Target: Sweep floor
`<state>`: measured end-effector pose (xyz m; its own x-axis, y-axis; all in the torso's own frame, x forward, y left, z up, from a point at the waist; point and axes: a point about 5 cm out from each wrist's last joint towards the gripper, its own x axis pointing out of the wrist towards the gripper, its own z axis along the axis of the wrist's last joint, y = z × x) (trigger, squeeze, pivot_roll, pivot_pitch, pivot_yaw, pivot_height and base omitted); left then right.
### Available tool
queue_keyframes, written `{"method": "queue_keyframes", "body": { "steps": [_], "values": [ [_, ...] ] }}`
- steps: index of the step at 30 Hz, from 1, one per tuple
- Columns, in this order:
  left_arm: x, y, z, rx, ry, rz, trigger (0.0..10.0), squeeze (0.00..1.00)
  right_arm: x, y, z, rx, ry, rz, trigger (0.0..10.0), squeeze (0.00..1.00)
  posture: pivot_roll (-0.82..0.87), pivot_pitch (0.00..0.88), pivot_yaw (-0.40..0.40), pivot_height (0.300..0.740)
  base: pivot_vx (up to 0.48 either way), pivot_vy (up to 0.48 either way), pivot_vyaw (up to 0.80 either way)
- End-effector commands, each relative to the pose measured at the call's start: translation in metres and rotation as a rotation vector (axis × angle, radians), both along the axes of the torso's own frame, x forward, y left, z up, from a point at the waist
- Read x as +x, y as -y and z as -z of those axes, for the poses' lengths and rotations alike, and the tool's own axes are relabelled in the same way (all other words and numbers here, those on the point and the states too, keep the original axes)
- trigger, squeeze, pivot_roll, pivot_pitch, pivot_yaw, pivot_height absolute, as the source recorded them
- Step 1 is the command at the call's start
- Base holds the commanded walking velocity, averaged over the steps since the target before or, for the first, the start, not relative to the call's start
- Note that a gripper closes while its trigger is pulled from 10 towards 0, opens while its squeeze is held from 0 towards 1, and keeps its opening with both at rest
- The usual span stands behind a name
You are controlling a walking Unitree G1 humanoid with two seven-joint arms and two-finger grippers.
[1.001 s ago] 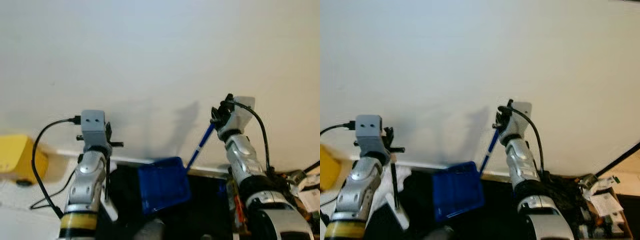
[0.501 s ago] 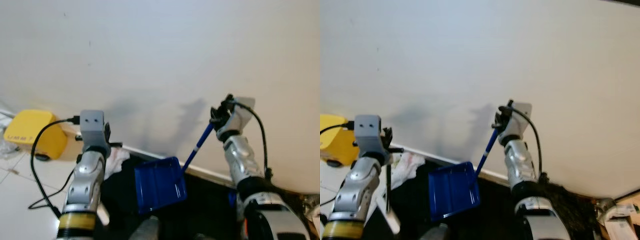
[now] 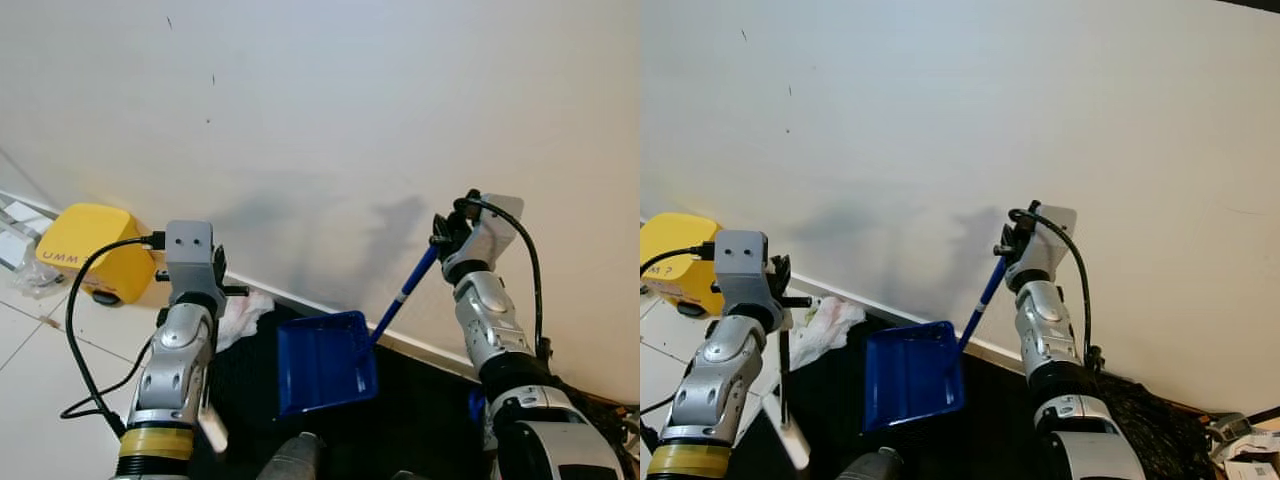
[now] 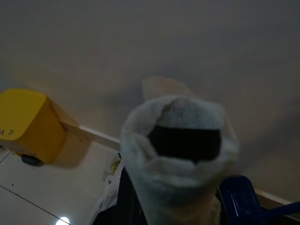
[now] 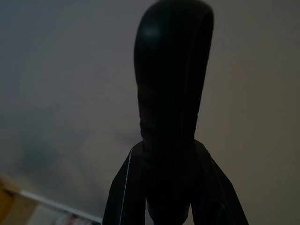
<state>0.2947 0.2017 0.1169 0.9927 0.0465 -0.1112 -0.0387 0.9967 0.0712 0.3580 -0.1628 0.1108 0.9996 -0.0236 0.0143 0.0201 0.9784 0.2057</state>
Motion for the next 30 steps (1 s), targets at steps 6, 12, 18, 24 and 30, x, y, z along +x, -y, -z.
{"method": "queue_keyframes", "body": {
  "steps": [6, 12, 18, 24, 30],
  "values": [
    [0.0026, 0.0034, -0.003, 0.019, 0.012, 0.019, 10.0, 0.0, -0.0006, 0.0031, 0.0, 0.053, -0.001, 0.025, 10.0, 0.0, 0.2, 0.066, -0.005, 0.74, 0.0, 0.0, -0.7],
    [0.0027, 0.0042, -0.0024, 0.018, 0.01, 0.022, 10.0, 0.0, -0.0009, 0.0041, 0.0003, 0.054, -0.003, 0.03, 10.0, 0.0, 0.2, 0.069, -0.003, 0.74, 0.0, 0.0, -0.76],
    [0.003, 0.0049, -0.0023, 0.017, 0.008, 0.025, 10.0, 0.0, -0.0012, 0.0057, 0.0001, 0.048, -0.001, 0.037, 10.0, 0.0, 0.2, 0.076, -0.001, 0.74, 0.0, 0.0, -0.25],
    [0.0033, 0.0051, -0.0021, 0.003, 0.008, 0.021, 10.0, 0.0, -0.0015, 0.0026, -0.0006, 0.053, 0.006, 0.01, 10.0, 0.0, 0.2, 0.078, -0.001, 0.74, 0.0, 0.0, 0.0],
    [0.004, 0.0062, -0.0028, -0.004, 0.01, 0.03, 10.0, 0.0, -0.0016, -0.0019, -0.0013, 0.069, 0.015, -0.016, 10.0, 0.0, 0.2, 0.077, 0.0, 0.74, 0.0, 0.0, 0.0]
  ]
}}
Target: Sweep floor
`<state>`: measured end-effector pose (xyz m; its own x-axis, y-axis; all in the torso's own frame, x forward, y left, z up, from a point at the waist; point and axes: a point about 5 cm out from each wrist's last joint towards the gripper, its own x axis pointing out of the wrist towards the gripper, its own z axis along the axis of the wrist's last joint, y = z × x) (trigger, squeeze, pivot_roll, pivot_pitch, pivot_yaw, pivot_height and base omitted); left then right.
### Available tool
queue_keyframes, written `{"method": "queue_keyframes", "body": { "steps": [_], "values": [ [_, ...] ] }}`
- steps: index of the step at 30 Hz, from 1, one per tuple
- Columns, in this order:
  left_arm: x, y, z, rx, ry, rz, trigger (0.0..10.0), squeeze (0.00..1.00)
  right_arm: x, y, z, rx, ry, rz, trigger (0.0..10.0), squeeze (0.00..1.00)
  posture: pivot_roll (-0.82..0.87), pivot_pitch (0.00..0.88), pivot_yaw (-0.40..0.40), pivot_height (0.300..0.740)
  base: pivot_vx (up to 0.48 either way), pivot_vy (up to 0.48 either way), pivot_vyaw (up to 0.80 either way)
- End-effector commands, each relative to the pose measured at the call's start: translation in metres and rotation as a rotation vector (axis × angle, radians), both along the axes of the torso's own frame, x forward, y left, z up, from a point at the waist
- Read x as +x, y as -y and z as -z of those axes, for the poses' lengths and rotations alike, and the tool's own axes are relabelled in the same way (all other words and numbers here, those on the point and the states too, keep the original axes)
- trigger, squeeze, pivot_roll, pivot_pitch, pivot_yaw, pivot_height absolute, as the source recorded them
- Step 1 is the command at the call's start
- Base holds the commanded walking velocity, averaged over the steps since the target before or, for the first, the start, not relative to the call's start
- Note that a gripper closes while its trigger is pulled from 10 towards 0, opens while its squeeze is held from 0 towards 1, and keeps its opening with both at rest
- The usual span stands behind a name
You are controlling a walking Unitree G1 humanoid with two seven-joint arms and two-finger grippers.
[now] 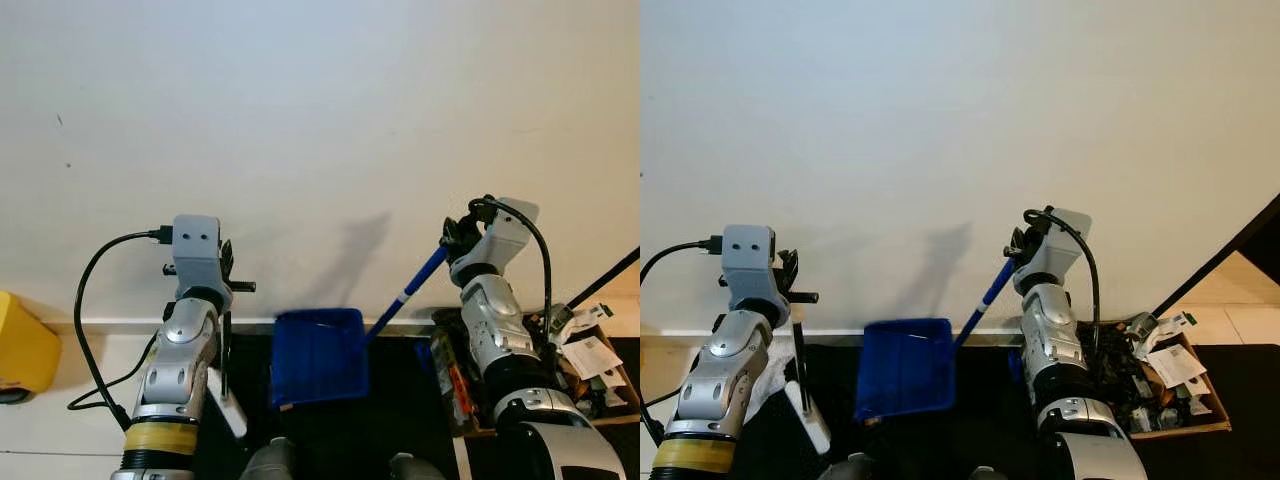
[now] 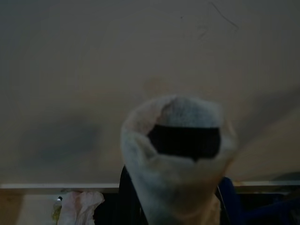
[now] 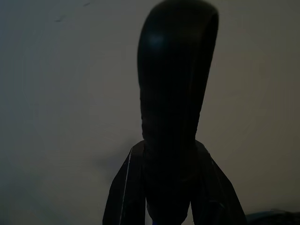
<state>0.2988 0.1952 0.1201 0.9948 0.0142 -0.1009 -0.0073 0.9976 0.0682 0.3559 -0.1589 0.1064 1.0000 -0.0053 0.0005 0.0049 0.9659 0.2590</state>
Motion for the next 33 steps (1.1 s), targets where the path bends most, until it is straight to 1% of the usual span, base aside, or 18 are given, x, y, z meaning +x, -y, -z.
{"method": "queue_keyframes", "body": {
  "steps": [1, 17, 19, 28, 33],
  "values": [
    [0.0002, 0.0005, -0.0004, -0.008, 0.003, 0.002, 10.0, 0.0, 0.0005, 0.0013, -0.0057, 0.017, 0.028, 0.001, 10.0, 0.0, 0.2, 0.077, 0.0, 0.74, 0.0, 0.0, 0.0],
    [0.0022, 0.0044, -0.0024, 0.013, 0.011, 0.033, 10.0, 0.0, 0.0, 0.0013, -0.0041, 0.028, 0.023, 0.002, 10.0, 0.0, 0.2, 0.076, 0.003, 0.74, 0.0, 0.0, 0.0],
    [0.0023, 0.0047, -0.0024, 0.016, 0.011, 0.038, 10.0, 0.0, 0.0, 0.0013, -0.0041, 0.027, 0.023, 0.001, 10.0, 0.0, 0.2, 0.076, 0.003, 0.74, 0.0, -0.27, 0.0],
    [0.0024, 0.0044, -0.0012, 0.015, 0.004, 0.028, 10.0, 0.0, 0.0, 0.0002, -0.0042, 0.026, 0.023, -0.005, 10.0, 0.0, 0.2, 0.076, 0.002, 0.74, 0.319, -0.355, 0.0],
    [0.0031, 0.0016, 0.0012, 0.021, -0.017, 0.007, 10.0, 0.0, 0.0, 0.0003, -0.0041, 0.026, 0.023, -0.006, 10.0, 0.0, 0.2, 0.076, 0.002, 0.74, 0.386, 0.0, 0.0]
  ]
}}
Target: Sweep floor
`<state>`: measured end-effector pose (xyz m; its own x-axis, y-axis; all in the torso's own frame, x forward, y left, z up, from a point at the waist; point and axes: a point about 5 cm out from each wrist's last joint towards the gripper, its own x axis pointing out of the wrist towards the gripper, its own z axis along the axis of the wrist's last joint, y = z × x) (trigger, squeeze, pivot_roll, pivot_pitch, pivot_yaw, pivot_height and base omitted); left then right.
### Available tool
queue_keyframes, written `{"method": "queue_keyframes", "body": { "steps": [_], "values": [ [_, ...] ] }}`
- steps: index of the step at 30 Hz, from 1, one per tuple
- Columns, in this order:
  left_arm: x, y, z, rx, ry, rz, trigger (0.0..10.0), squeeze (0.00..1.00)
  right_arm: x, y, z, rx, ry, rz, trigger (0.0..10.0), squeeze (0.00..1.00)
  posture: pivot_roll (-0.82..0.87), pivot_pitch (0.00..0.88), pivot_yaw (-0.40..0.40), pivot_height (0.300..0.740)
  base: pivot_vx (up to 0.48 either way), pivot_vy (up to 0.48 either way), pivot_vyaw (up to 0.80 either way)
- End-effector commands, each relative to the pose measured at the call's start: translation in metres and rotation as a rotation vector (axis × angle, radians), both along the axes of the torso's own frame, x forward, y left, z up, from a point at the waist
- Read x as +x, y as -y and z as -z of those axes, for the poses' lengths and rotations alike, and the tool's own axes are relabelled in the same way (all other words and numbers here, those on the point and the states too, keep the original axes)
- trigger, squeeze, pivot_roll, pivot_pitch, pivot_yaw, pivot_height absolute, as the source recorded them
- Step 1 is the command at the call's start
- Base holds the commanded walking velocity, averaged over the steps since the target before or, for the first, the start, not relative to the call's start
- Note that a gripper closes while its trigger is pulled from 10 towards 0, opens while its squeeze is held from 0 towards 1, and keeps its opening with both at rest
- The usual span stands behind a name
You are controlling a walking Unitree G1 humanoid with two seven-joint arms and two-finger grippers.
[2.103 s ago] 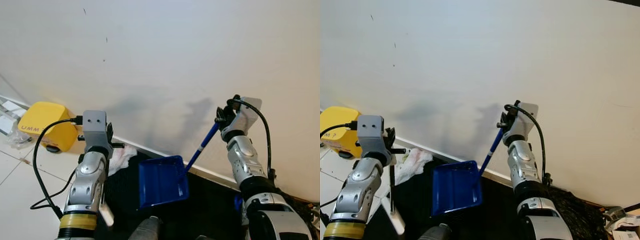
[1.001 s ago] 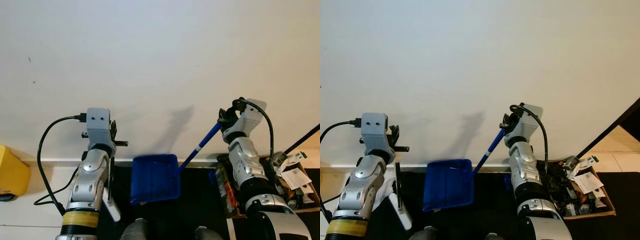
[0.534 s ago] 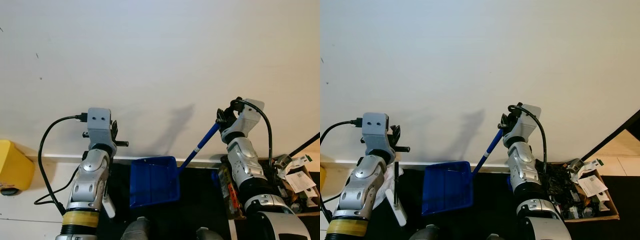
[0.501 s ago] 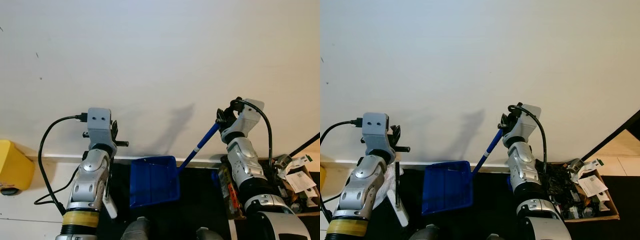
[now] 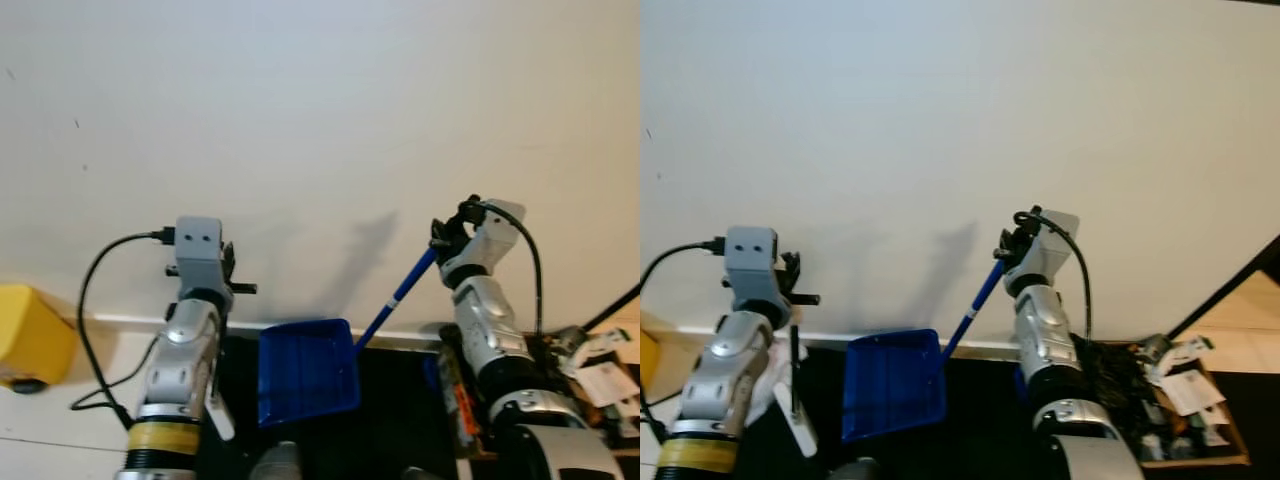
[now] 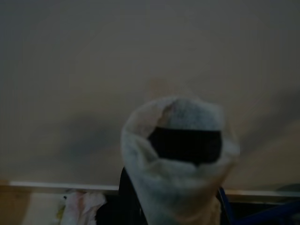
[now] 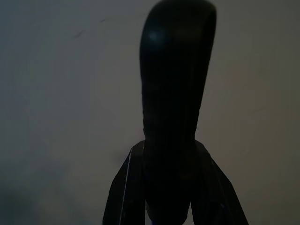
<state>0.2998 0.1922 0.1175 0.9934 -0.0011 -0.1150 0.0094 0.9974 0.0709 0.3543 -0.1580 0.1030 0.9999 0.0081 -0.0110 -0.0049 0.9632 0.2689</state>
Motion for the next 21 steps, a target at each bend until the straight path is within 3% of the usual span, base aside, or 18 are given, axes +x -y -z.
{"method": "queue_keyframes", "body": {
  "steps": [1, 3, 21],
  "values": [
    [0.0023, -0.0024, -0.0009, 0.018, -0.007, -0.018, 10.0, 0.0, 0.0017, 0.0012, -0.0076, 0.016, 0.035, 0.008, 10.0, 0.0, 0.2, 0.076, 0.002, 0.74, 0.337, 0.0, 0.0],
    [0.0024, -0.0028, -0.0006, 0.016, -0.01, -0.024, 10.0, 0.0, 0.0017, 0.0013, -0.0077, 0.016, 0.035, 0.008, 10.0, 0.0, 0.2, 0.076, 0.002, 0.74, 0.337, 0.0, 0.0],
    [0.0029, -0.0016, -0.001, 0.007, 0.0, -0.023, 10.0, 0.0, 0.001, 0.0, -0.0077, 0.016, 0.04, -0.006, 10.0, 0.0, 0.19, 0.074, 0.002, 0.74, 0.0, 0.0, 0.0]
  ]
}}
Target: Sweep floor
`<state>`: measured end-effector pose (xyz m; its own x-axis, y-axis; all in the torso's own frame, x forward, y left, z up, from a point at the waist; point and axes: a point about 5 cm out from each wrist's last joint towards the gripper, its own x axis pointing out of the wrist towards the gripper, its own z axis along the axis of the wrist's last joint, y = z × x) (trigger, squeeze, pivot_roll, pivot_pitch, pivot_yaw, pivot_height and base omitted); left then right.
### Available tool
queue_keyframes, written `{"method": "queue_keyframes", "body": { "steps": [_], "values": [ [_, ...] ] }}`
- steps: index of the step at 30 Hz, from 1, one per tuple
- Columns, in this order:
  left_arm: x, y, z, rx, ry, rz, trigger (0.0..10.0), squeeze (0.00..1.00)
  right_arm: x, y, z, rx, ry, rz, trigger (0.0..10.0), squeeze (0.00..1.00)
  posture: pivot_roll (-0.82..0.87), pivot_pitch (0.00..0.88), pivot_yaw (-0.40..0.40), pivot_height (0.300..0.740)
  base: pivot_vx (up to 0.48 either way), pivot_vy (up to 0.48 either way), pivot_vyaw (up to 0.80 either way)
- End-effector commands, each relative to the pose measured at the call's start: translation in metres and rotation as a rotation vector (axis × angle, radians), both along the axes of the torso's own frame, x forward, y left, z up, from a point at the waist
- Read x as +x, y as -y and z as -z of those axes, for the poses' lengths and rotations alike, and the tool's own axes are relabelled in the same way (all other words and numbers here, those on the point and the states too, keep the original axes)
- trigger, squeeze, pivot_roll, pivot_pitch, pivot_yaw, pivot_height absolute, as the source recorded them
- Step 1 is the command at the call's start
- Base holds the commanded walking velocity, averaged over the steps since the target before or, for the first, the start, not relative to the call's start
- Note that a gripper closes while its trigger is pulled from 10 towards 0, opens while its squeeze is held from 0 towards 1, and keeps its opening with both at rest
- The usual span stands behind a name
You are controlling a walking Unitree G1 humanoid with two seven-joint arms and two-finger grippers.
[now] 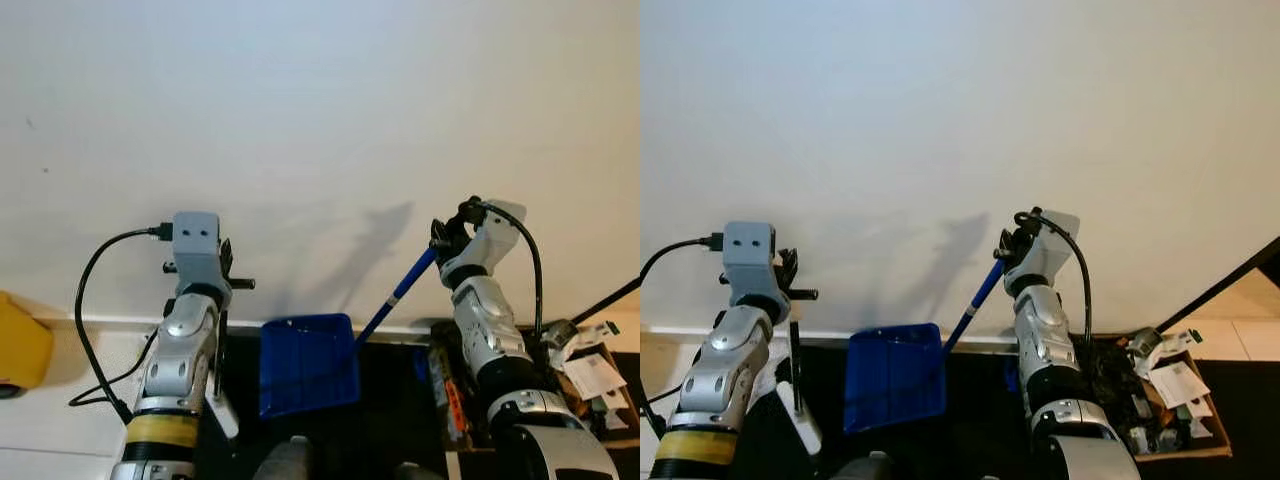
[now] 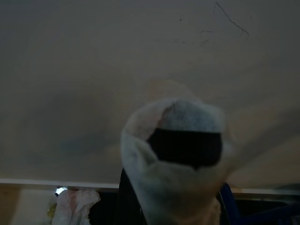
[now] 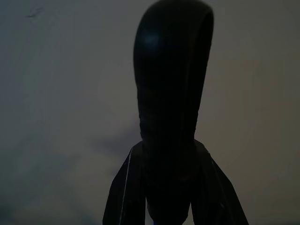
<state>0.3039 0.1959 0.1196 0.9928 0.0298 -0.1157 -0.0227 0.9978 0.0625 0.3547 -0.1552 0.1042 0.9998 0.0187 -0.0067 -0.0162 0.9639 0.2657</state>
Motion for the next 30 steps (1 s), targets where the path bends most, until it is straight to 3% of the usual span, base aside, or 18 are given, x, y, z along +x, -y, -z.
{"method": "queue_keyframes", "body": {
  "steps": [1, 10, 17, 26, 30],
  "values": [
    [-0.001, 0.002, 0.001, 0.016, 0.0, 0.009, 10.0, 0.0, 0.001, 0.003, -0.006, 0.02, 0.035, 0.005, 10.0, 0.0, 0.19, 0.074, 0.002, 0.74, 0.0, 0.0, 0.0],
    [-0.002, 0.002, 0.002, 0.02, 0.0, 0.012, 10.0, 0.0, 0.0, 0.0, -0.007, 0.003, 0.049, -0.013, 10.0, 0.0, 0.19, 0.072, 0.0, 0.74, 0.0, 0.0, 0.0],
    [-0.003, 0.001, -0.001, 0.009, 0.058, 0.063, 10.0, 0.0, -0.005, 0.0, -0.002, -0.104, 0.053, -0.04, 10.0, 0.0, 0.19, 0.093, -0.003, 0.74, 0.0, 0.0, 0.0],
    [-0.006, -0.021, -0.014, 0.074, 0.069, 0.211, 10.0, 0.0, -0.019, 0.024, 0.012, -0.183, 0.01, -0.002, 10.0, 0.0, 0.18, 0.162, 0.014, 0.74, 0.0, 0.0, 0.0],
    [-0.011, -0.031, -0.018, 0.136, 0.07, 0.314, 10.0, 0.0, -0.025, 0.034, 0.027, -0.201, -0.043, 0.075, 10.0, 0.0, 0.18, 0.213, 0.045, 0.74, 0.0, 0.0, 0.0]
  ]
}}
